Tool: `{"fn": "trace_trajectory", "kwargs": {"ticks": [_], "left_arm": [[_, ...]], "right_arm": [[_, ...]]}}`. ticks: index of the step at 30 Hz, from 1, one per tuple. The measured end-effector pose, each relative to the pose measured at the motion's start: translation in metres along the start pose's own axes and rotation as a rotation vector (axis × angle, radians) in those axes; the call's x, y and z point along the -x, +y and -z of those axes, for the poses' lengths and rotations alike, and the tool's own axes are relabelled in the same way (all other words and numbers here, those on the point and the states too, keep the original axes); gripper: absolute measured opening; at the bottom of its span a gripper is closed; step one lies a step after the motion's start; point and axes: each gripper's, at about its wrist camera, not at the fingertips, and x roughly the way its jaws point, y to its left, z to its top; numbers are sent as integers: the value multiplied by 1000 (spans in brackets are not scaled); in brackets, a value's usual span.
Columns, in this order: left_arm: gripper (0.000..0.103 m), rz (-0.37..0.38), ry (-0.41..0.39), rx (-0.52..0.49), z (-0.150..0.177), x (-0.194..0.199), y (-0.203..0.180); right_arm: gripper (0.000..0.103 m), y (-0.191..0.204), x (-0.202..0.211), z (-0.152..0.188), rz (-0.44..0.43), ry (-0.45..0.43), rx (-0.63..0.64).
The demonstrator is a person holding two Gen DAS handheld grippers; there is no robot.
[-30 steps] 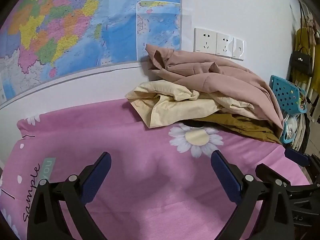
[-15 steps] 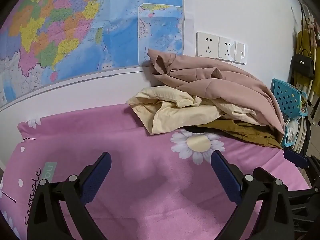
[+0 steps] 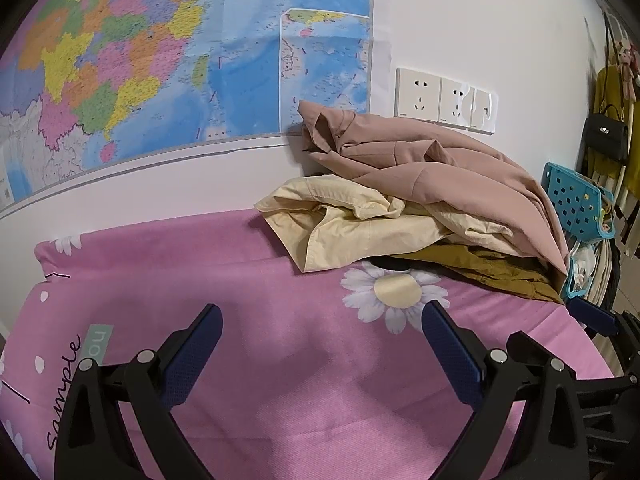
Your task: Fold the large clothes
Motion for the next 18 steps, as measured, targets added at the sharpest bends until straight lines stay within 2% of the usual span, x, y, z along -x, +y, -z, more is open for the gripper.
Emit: {"fn": "trace_trajectory", "kwargs": {"ticks": [18], "left_arm": [[96, 3, -7, 3, 1, 2, -2]], "right_arm": [[97, -1, 1, -3, 3, -1, 0]]}}
